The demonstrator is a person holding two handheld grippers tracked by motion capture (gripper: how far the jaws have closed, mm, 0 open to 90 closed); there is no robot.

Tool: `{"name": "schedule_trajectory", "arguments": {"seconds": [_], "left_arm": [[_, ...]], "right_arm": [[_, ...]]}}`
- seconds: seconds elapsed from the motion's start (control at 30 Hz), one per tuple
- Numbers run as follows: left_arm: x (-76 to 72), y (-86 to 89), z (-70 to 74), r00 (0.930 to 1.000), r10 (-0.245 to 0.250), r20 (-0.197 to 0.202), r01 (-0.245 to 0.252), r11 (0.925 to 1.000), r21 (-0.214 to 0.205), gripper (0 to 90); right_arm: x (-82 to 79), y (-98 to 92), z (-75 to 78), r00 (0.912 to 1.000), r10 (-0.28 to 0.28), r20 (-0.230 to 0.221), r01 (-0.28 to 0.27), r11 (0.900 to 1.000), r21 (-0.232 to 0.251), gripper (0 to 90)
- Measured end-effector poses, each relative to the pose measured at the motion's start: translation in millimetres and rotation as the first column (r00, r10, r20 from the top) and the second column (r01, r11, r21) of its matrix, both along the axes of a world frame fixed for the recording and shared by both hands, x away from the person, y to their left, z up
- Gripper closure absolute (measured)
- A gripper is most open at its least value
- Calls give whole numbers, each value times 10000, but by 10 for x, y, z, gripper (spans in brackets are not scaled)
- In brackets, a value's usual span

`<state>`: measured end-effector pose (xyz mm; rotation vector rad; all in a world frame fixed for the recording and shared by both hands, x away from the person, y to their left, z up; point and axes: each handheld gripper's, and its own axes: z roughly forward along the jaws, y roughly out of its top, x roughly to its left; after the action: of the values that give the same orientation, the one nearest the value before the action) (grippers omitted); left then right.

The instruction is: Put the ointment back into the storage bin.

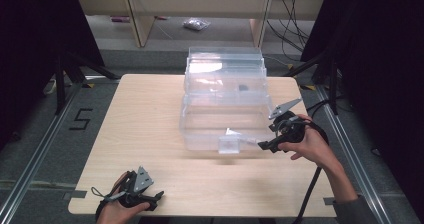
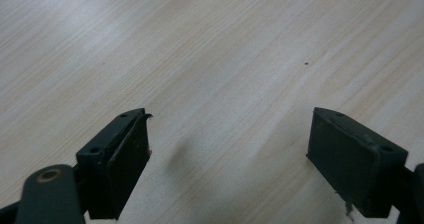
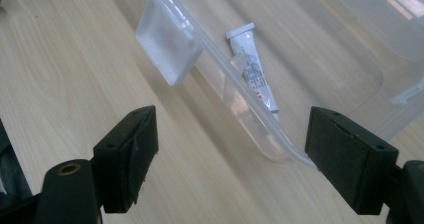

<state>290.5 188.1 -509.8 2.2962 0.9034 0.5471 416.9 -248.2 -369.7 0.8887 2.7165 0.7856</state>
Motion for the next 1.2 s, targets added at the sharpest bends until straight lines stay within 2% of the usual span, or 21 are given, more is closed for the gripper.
{"name": "schedule_trajectory", "arguments": {"seconds": [0.23, 0.27, 0.3, 0.37, 0.4, 0.47, 0.5, 0.57, 0.7, 0.77, 0.83, 0.9, 0.97, 1.0, 1.03, 1.1, 1.17, 1.2], "left_arm": [[-2, -1, -4, 10000, 62, -23, -62, 9999, -102, 163], [-2, -1, -3, 10000, 56, -14, -56, 9999, -98, 163], [0, 0, -4, 10000, 37, -28, -37, 10000, -88, 164], [-1, 0, -4, 10000, 45, -31, -45, 9999, -89, 163], [-1, 0, -4, 10000, 42, -31, -42, 10000, -89, 163], [0, 2, 1, 10000, -16, -2, 16, 10000, -16, 164], [0, 2, 0, 10000, -7, -11, 7, 10000, -26, 164], [-2, -1, -2, 10000, 53, -20, -53, 9999, -103, 164], [-7, 3, 2, 10000, 62, -24, -62, 9999, -129, 164], [-6, 2, 2, 10000, 62, -19, -62, 9999, -136, 163], [-6, 2, 1, 10000, 60, -17, -60, 9999, -119, 163], [-3, -1, -2, 10000, 55, -13, -55, 9999, -102, 164], [-6, 2, 2, 10000, 68, -21, -68, 9999, -132, 164], [-7, 2, 3, 10000, 68, -16, -68, 9999, -132, 164], [-7, 2, 3, 10000, 66, -19, -67, 9999, -132, 164], [-3, -1, -3, 10000, 62, -18, -62, 9999, -89, 164], [-9, 3, 10, 10000, 24, 14, -24, 10000, -29, 164], [-2, 3, 2, 10000, 15, 8, -15, 10000, -42, 164]], "right_arm": [[-58, 32, -53, 9999, 74, 138, -78, 9995, 297, 207], [-61, 27, -43, 9996, 203, 213, -207, 9996, 195, 205], [-95, 40, -48, 9999, 6, 124, -9, 9997, 239, 200], [-102, 48, -59, 9998, 126, 155, -131, 9994, 334, 197], [-106, 45, -61, 9993, 203, 312, -211, 9994, 264, 196], [-134, 59, -70, 9995, 233, 191, -239, 9994, 269, 194], [-150, 70, -87, 9997, 87, 242, -95, 9994, 318, 195], [-174, 81, -105, 9991, 274, 324, -285, 9991, 321, 193], [-213, 79, -116, 9992, 257, 319, -266, 9992, 283, 193], [-229, 83, -146, 9976, 236, 646, -255, 9993, 289, 193], [-280, 78, -131, 9995, 87, 304, -97, 9994, 329, 195], [-306, 61, -163, 9982, 293, 517, -312, 9988, 376, 195], [-321, 61, -171, 9983, 206, 550, -228, 9990, 395, 195], [-348, 62, -175, 9993, -43, 380, 28, 9991, 413, 195], [-365, 61, -184, 9992, -81, 402, 59, 9986, 532, 195], [-381, 52, -221, 9984, 165, 536, -196, 9981, 576, 197], [-400, 52, -249, 9980, 82, 627, -125, 9976, 682, 195], [-423, 62, -255, 9991, -85, 420, 55, 9975, 698, 197]]}}
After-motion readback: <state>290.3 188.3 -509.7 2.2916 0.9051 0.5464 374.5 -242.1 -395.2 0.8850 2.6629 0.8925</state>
